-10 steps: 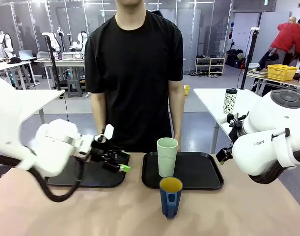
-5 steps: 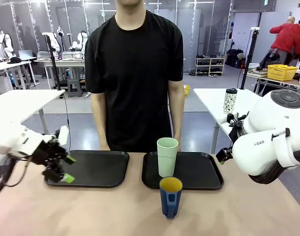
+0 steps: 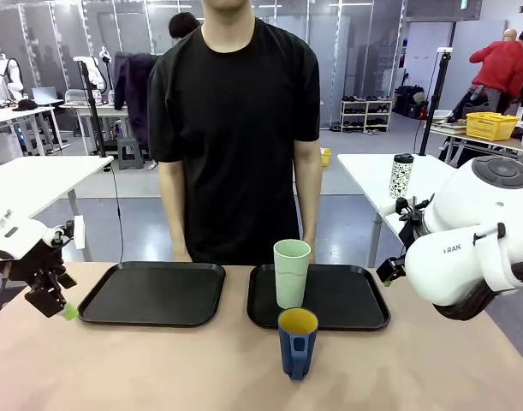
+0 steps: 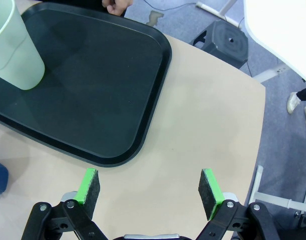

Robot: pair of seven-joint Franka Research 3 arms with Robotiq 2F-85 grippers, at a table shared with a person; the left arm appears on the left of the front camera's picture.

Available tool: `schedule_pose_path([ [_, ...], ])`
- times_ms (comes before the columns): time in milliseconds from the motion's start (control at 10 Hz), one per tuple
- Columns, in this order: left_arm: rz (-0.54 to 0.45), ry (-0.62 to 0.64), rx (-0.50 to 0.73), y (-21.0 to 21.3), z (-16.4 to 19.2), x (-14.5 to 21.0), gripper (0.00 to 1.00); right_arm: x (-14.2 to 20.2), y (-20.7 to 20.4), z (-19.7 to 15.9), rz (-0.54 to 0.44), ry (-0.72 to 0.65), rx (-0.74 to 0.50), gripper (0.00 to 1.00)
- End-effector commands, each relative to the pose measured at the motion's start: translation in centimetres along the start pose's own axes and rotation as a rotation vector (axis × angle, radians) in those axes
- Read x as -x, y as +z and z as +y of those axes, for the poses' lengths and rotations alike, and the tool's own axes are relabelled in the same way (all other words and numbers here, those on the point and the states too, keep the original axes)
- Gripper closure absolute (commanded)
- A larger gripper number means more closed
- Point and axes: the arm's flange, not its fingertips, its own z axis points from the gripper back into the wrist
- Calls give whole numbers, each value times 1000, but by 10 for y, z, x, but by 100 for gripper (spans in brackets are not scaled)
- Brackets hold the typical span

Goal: Sort and store the cups by type.
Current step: Pick up the Handle plastic cup and place it into the empty Flat Tray.

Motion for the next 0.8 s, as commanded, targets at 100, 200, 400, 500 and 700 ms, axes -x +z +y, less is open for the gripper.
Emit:
schedule_pose_path([
  [100,-10,4,3,-5,0,-1,0,2,0,1,1,8,3,0],
  [200,-10,4,3,-5,0,-1,0,2,0,1,1,8,3,0],
  [400,-10,4,3,-5,0,-1,0,2,0,1,1,8,3,0],
  [500,-10,4,3,-5,0,-1,0,2,0,1,1,8,3,0],
  [700,-10,4,3,-5,0,-1,0,2,0,1,1,8,3,0],
])
